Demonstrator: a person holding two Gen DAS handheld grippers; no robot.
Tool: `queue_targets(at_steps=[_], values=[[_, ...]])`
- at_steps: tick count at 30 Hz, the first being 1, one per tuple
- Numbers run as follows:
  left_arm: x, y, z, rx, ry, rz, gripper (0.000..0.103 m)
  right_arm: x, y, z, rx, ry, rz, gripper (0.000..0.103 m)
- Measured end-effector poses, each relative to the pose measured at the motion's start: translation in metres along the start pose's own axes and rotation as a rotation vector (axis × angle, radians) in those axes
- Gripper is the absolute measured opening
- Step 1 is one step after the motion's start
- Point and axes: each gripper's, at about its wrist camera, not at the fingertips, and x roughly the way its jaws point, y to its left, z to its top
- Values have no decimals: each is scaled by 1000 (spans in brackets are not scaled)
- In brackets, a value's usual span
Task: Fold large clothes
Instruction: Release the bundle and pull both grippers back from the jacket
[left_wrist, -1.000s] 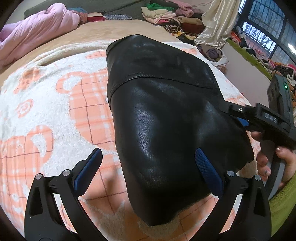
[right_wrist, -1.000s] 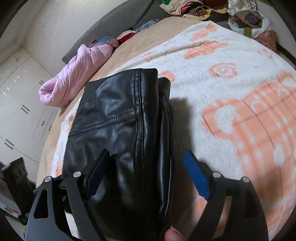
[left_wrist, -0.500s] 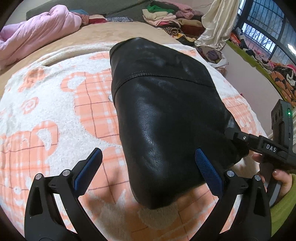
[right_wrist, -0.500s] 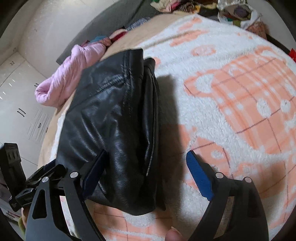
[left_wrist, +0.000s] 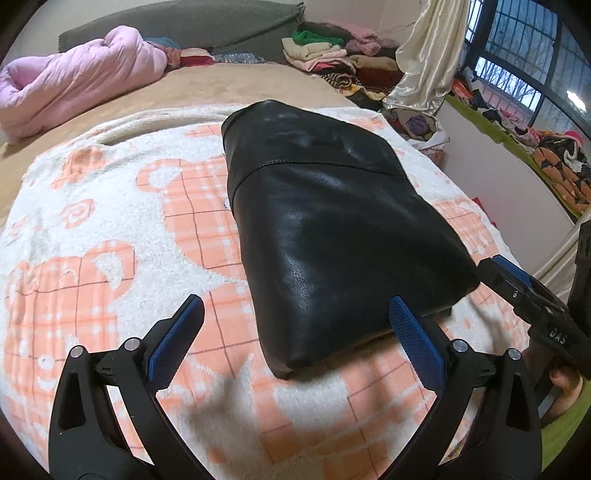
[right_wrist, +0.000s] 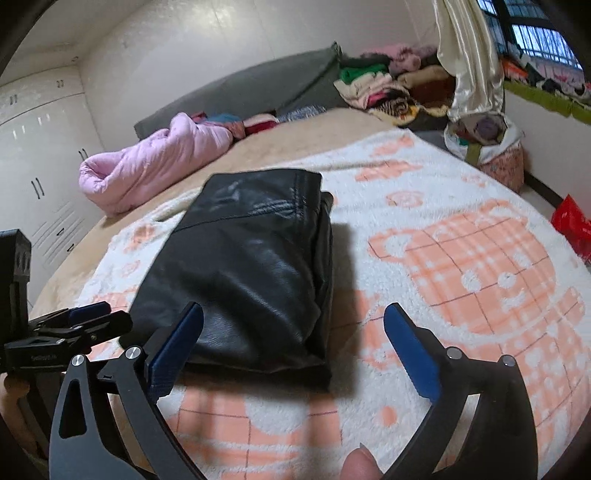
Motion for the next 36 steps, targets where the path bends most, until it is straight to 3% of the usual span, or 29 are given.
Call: queue_targets(at_steps=[14,22,36], values=[[-38,-11,-17,46,-79,-17,94,-45,28,-22,-61,-68,-2,99],[-50,-6,-38,26,-108,-24,94,-65,47,-41,-142,-86,-60,99],[-65,3,-78,-8,-128,-5,94,-75,62,-83,-210,-19,-103,99]])
